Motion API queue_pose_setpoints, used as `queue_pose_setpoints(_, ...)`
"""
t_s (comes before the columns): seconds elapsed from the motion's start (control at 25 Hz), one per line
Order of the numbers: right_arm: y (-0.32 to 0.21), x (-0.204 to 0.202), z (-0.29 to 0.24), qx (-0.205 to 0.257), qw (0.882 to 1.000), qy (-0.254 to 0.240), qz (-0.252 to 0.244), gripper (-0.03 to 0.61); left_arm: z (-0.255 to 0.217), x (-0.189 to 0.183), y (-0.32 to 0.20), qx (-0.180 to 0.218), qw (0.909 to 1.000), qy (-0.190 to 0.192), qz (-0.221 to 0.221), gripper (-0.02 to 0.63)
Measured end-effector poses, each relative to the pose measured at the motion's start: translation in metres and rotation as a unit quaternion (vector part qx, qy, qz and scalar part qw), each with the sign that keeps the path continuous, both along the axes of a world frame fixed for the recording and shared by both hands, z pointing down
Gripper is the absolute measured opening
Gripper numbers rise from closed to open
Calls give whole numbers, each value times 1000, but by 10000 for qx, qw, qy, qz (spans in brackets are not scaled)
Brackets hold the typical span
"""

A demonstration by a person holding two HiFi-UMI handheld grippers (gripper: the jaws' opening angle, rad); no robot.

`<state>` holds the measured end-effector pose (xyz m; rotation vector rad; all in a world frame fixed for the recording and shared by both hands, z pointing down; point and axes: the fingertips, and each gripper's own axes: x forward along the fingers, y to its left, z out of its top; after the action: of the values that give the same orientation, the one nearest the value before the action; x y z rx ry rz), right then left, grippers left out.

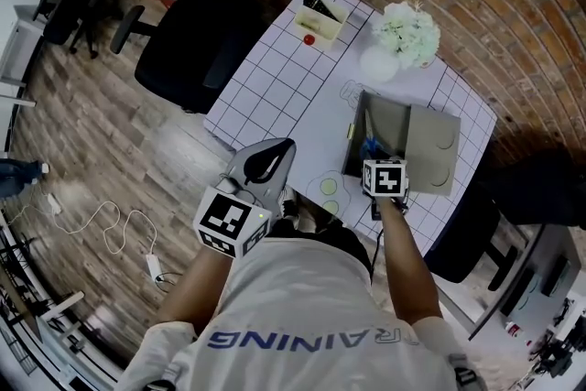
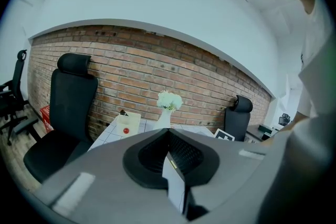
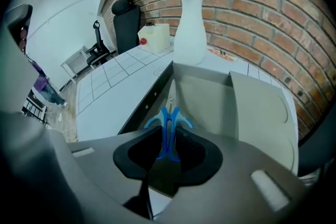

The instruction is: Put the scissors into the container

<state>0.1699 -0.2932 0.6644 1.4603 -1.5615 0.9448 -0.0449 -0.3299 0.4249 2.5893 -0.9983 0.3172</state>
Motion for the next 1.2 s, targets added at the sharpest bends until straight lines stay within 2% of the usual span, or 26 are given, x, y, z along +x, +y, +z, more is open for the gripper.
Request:
queue_pose_setpoints(0.4,-1,-3,12,-340,9993,78,-140,104,-1,-2,-5,21,10000,92,-5,-2)
queue_pose_setpoints(0.56,-6,-3,1,-148,9998,-15,-115,111,-3,-3,-7,51,9999,126,-13,-2)
queue_pose_setpoints(0.6,-8,-3,-4,-56,9999,-61,-90,129,-3,-3,-8,59,9999,137,-6,-2)
queue_pose_setpoints(0.76,-18,0,-49,596,9981,-159,-12,123,-10,1,-14,146,9997,198,72,-2)
queue_pose_setpoints(0.92,-23,4,-119,1513,9882,-213,-56,97,-23,8,-25,341,9990,264,129,-2)
queue_pose_setpoints(1.08,-18,14,-189,2417,9702,-180,5,17,-41,15,-36,550,9978,325,177,-2)
queue_pose_setpoints(1.2,-8,25,-240,3121,9499,-137,128,15,-51,26,-39,659,9967,383,288,-2)
